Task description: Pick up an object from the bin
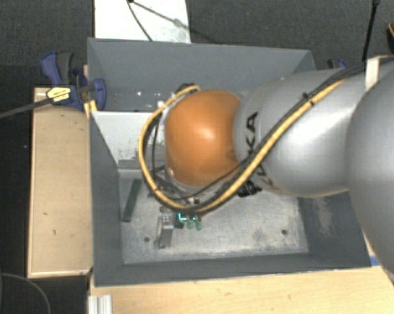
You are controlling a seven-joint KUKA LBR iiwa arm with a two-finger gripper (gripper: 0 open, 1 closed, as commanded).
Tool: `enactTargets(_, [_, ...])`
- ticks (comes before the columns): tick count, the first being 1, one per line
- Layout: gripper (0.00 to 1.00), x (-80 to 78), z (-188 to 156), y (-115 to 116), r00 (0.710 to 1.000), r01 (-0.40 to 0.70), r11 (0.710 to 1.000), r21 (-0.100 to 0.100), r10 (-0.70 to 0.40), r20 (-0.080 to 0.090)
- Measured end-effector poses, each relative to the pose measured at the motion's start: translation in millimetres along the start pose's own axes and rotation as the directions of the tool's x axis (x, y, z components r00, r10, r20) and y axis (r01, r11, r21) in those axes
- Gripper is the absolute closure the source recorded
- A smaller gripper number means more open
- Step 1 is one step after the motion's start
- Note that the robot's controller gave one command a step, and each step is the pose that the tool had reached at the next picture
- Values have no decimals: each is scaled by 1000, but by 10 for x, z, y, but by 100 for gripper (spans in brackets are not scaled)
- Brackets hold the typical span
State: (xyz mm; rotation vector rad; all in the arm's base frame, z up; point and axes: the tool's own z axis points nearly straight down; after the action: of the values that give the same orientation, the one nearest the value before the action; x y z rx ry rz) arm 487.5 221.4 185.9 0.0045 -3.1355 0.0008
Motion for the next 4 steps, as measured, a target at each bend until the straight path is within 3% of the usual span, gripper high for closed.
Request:
enactTargets(1, [0,-646,1181,-546,972,235,972,3,-235,1])
enactTargets(2, [0,-657,1152,-1262,970,245,970,4,-245,4])
enactTargets(4, [0,-665,1141,-1261,974,227,974,0,-227,5])
